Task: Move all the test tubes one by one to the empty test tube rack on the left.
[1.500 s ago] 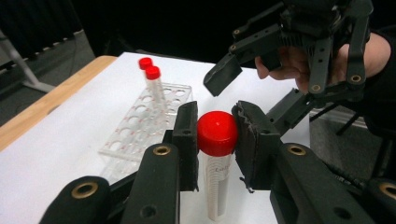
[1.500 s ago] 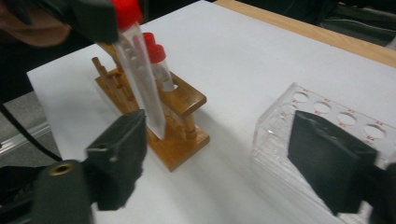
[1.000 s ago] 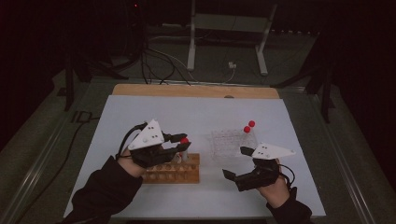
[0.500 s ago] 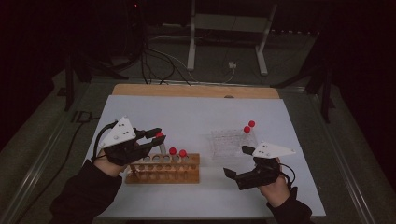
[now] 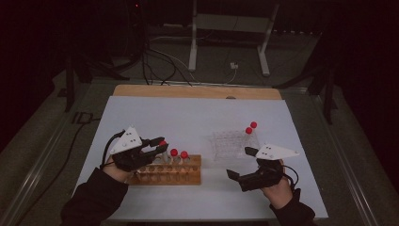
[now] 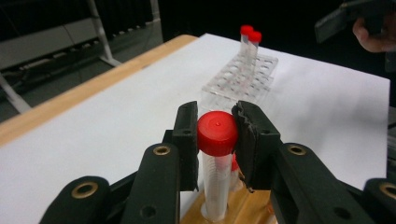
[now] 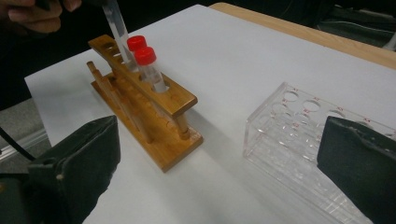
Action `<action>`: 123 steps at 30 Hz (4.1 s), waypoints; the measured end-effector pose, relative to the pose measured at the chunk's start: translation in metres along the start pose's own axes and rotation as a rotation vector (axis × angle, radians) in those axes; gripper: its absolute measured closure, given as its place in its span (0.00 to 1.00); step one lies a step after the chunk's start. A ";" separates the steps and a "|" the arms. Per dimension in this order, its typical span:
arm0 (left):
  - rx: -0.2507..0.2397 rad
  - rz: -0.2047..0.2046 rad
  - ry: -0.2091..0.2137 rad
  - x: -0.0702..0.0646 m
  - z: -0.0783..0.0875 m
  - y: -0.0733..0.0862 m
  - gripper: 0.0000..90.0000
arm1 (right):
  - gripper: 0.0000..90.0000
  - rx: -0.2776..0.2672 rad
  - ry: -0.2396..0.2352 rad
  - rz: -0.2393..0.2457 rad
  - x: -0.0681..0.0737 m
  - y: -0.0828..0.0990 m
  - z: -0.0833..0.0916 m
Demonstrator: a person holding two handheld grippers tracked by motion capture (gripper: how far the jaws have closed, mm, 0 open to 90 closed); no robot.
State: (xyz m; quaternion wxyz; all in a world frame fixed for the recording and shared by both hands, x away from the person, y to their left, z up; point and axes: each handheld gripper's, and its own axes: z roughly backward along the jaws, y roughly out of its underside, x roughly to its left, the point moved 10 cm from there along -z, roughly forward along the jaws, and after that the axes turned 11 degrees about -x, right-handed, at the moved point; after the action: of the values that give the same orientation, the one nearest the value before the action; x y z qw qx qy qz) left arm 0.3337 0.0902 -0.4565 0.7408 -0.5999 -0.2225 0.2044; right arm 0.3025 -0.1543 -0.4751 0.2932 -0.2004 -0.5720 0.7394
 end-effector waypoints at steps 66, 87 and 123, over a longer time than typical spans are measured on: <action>-0.006 0.049 0.086 -0.015 0.033 0.041 0.00 | 0.04 0.022 0.262 -0.031 -0.086 0.023 0.000; -0.011 0.048 0.095 -0.017 0.034 0.041 0.00 | 0.61 0.109 0.363 -0.056 -0.128 0.042 -0.032; -0.013 0.041 0.119 -0.021 0.034 0.037 0.01 | 0.83 0.072 0.379 -0.003 -0.126 0.020 -0.031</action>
State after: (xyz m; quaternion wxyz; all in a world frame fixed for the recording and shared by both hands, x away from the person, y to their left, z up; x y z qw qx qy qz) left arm 0.2956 0.1131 -0.4884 0.7446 -0.6201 -0.1671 0.1821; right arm 0.4124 -0.2190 -0.5074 0.4040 -0.3245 -0.4800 0.7079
